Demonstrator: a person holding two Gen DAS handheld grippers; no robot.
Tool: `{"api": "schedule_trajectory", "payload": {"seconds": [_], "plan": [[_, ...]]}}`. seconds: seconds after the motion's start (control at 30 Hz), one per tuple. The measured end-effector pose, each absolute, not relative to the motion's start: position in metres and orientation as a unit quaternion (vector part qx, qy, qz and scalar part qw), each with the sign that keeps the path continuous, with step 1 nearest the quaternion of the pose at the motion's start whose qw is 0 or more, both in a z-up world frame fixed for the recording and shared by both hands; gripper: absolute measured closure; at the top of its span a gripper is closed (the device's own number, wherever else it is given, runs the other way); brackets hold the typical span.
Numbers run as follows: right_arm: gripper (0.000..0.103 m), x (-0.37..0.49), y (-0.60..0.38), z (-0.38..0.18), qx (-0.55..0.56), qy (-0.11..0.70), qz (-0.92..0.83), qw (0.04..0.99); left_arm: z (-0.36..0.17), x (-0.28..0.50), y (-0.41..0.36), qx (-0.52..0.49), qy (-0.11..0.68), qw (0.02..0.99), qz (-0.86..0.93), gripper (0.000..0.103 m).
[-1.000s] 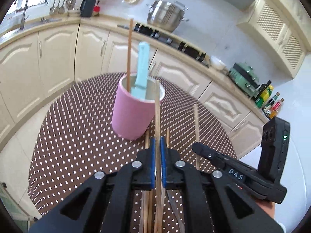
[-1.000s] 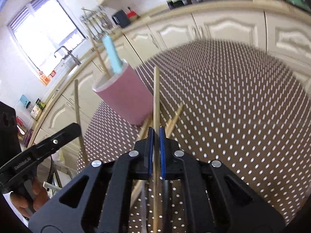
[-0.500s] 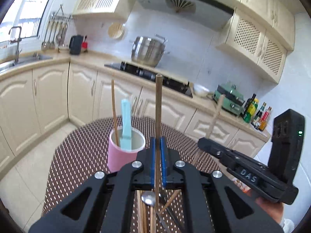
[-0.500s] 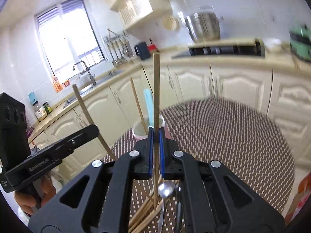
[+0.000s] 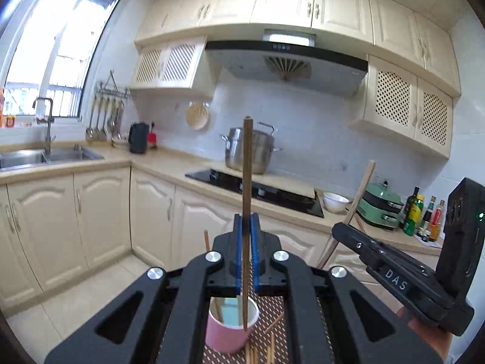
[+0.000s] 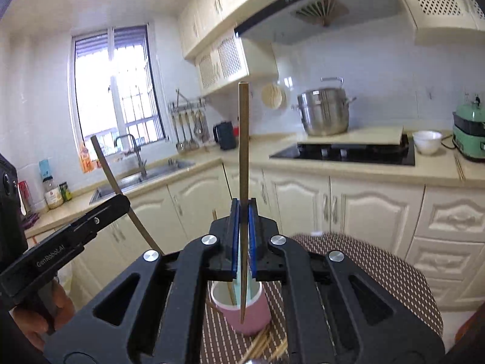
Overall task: Organize utensils
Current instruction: 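Lift the chopstick and drop it into the pink cup with the left tool, then open the left tool and move it back over the utensil pile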
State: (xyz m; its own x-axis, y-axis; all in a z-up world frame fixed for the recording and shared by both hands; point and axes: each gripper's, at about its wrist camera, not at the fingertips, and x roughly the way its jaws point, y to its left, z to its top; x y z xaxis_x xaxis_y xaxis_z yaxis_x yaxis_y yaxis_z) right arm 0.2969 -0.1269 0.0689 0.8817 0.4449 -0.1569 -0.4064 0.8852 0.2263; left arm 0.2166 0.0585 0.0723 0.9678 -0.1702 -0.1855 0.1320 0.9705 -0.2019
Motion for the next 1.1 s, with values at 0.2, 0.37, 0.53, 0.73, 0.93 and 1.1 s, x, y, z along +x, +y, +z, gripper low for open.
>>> {"api": "schedule_trajectory", "payload": {"seconds": [0.2, 0.37, 0.53, 0.73, 0.93, 1.1], "plan": [[0.097, 0.306, -0.109, 0.062, 0.083, 0.075, 0.216, 0.97, 0.06, 0.237, 0.06, -0.084, 0.094, 0.991, -0.055, 0.098], [0.097, 0.318, -0.101, 0.043, 0.072, 0.092, 0.212, 0.97, 0.036, 0.259, 0.054, -0.069, 0.131, 0.988, -0.051, 0.098], [0.097, 0.323, -0.097, 0.03, 0.063, 0.109, 0.207, 0.97, 0.018, 0.269, 0.057, -0.078, 0.159, 0.983, -0.053, 0.095], [0.097, 0.327, -0.099, 0.02, 0.067, 0.129, 0.201, 0.969, 0.011, 0.264, 0.058, -0.064, 0.155, 0.985, -0.038, 0.058], [0.097, 0.328, -0.1, 0.016, 0.07, 0.141, 0.198, 0.968, 0.008, 0.262, 0.061, -0.061, 0.163, 0.984, -0.027, 0.049], [0.096, 0.328, -0.101, 0.013, 0.076, 0.15, 0.194, 0.966, 0.006, 0.259, 0.064, -0.062, 0.166, 0.984, -0.023, 0.048]]}}
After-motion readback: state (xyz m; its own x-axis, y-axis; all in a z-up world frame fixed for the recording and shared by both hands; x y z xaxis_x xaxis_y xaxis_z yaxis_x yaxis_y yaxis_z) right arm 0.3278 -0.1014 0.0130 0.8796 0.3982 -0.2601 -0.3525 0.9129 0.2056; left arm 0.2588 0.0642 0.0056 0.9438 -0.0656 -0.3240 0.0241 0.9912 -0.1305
